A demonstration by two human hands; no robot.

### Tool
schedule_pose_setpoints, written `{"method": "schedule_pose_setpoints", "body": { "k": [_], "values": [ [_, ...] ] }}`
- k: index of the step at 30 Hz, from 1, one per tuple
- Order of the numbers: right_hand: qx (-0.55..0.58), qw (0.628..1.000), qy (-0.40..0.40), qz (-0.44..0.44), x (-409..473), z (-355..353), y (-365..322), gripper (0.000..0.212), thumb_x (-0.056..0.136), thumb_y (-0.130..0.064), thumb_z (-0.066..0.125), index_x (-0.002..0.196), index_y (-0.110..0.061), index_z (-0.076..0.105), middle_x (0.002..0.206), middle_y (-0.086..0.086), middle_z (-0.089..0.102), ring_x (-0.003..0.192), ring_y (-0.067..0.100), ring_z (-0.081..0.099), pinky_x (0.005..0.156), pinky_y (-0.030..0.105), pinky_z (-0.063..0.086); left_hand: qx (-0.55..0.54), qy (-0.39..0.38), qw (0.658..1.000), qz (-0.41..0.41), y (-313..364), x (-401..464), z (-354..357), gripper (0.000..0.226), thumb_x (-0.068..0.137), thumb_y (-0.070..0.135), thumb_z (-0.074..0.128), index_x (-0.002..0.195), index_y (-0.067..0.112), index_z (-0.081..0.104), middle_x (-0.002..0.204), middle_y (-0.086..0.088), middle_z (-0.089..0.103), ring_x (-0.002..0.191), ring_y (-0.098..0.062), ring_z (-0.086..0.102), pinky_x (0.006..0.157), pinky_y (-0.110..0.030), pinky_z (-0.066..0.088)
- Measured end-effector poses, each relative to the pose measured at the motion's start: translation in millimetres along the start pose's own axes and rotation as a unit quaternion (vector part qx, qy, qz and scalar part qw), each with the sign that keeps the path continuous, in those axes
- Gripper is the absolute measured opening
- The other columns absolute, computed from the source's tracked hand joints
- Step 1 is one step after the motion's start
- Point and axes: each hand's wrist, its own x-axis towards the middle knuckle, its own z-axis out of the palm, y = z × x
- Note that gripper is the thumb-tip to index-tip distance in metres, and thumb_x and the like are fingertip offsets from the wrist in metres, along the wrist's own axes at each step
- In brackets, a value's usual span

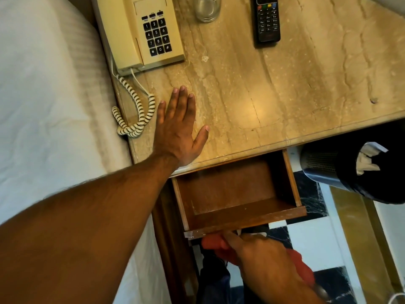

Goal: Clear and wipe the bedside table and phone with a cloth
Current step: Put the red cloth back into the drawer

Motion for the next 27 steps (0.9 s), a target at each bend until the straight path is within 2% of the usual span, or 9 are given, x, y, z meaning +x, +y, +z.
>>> {"method": "schedule_pose_setpoints", "body": {
  "k": [3, 6, 9, 12, 17, 20, 23, 25, 27],
  "values": [
    [-0.069, 0.956, 0.256, -0.129, 11, -23, -2, 0.063, 0.074, -0.028, 0.075, 0.133, -0.027, 0.053, 0.099, -0.002, 0.074, 0.073, 0.019, 0.069, 0.062, 0.036, 0.059, -0.001, 0.006, 1.000, 0.004, 0, 0, 0, 0.081, 0.097, 0.054, 0.035, 0.159, 0.006, 0.011, 0.169, -0.016, 0.004, 0.157, -0.031, 0.000, 0.125, -0.055, 0.004],
    [-0.159, 0.902, 0.347, -0.202, 55, -35, 9, 0.044, 0.092, -0.023, 0.053, 0.137, -0.022, 0.054, 0.121, 0.012, 0.069, 0.086, 0.027, 0.065, 0.073, 0.041, 0.055, 0.001, 0.010, 1.000, 0.003, -1, 1, -1, 0.081, 0.097, 0.054, 0.035, 0.158, 0.006, 0.013, 0.169, -0.017, 0.006, 0.156, -0.031, 0.001, 0.125, -0.055, 0.005],
    [-0.208, 0.953, 0.156, -0.156, 99, -28, 23, 0.054, 0.093, -0.021, 0.049, 0.147, -0.026, 0.044, 0.148, 0.016, 0.051, 0.120, 0.039, 0.056, 0.102, 0.052, 0.044, 0.001, 0.007, 1.000, 0.004, -1, 0, 0, 0.081, 0.096, 0.054, 0.035, 0.158, 0.006, 0.013, 0.168, -0.017, 0.006, 0.156, -0.031, 0.001, 0.125, -0.055, 0.004],
    [-0.119, 0.989, -0.062, -0.055, 115, -11, 34, 0.058, 0.094, -0.022, 0.047, 0.151, -0.030, 0.035, 0.163, 0.005, 0.027, 0.148, 0.038, 0.022, 0.117, 0.054, 0.020, 0.001, 0.004, 1.000, 0.005, -1, 0, -1, 0.081, 0.097, 0.054, 0.034, 0.158, 0.006, 0.012, 0.168, -0.017, 0.005, 0.156, -0.031, 0.000, 0.125, -0.055, 0.003],
    [-0.039, 0.996, 0.031, -0.070, 95, -13, 36, 0.050, 0.099, -0.040, 0.042, 0.142, -0.017, 0.049, 0.153, 0.009, 0.046, 0.143, 0.030, 0.039, 0.119, 0.043, 0.029, -0.001, 0.000, 1.000, 0.001, 0, 1, -2, 0.082, 0.096, 0.055, 0.031, 0.159, 0.006, 0.010, 0.169, -0.016, 0.003, 0.156, -0.030, -0.001, 0.125, -0.054, 0.003],
    [-0.175, 0.964, 0.150, -0.137, 71, -20, 47, 0.087, 0.081, -0.067, 0.060, 0.141, -0.004, 0.051, 0.147, 0.020, 0.051, 0.139, 0.034, 0.046, 0.122, 0.049, 0.019, -0.004, 0.000, 1.000, 0.001, 0, 0, -1, 0.081, 0.096, 0.055, 0.031, 0.159, 0.007, 0.010, 0.169, -0.016, 0.003, 0.156, -0.030, -0.001, 0.125, -0.054, 0.002],
    [-0.298, 0.952, 0.045, -0.060, 55, -31, 70, 0.161, 0.038, -0.083, 0.075, 0.155, 0.003, 0.006, 0.161, 0.037, -0.003, 0.149, 0.054, -0.001, 0.116, 0.072, -0.006, -0.001, 0.003, 1.000, 0.000, 0, 1, -1, 0.081, 0.097, 0.054, 0.032, 0.159, 0.007, 0.011, 0.169, -0.016, 0.003, 0.157, -0.030, -0.002, 0.125, -0.055, 0.003],
    [-0.337, 0.941, 0.021, 0.002, 55, -40, 78, 0.172, 0.036, -0.069, 0.085, 0.150, 0.002, -0.023, 0.155, 0.039, -0.025, 0.143, 0.059, -0.021, 0.107, 0.078, -0.015, -0.001, 0.003, 1.000, 0.000, 1, 1, -1, 0.081, 0.097, 0.054, 0.032, 0.159, 0.006, 0.011, 0.169, -0.016, 0.003, 0.157, -0.030, -0.001, 0.125, -0.055, 0.003],
    [-0.343, 0.937, 0.067, 0.018, 61, -43, 87, 0.169, 0.040, -0.054, 0.088, 0.147, 0.001, -0.030, 0.154, 0.039, -0.029, 0.143, 0.058, -0.022, 0.105, 0.079, -0.017, -0.002, 0.007, 1.000, -0.002, 1, 0, -1, 0.081, 0.097, 0.054, 0.033, 0.158, 0.006, 0.012, 0.169, -0.016, 0.004, 0.157, -0.030, -0.001, 0.125, -0.055, 0.004]
  ]
}}
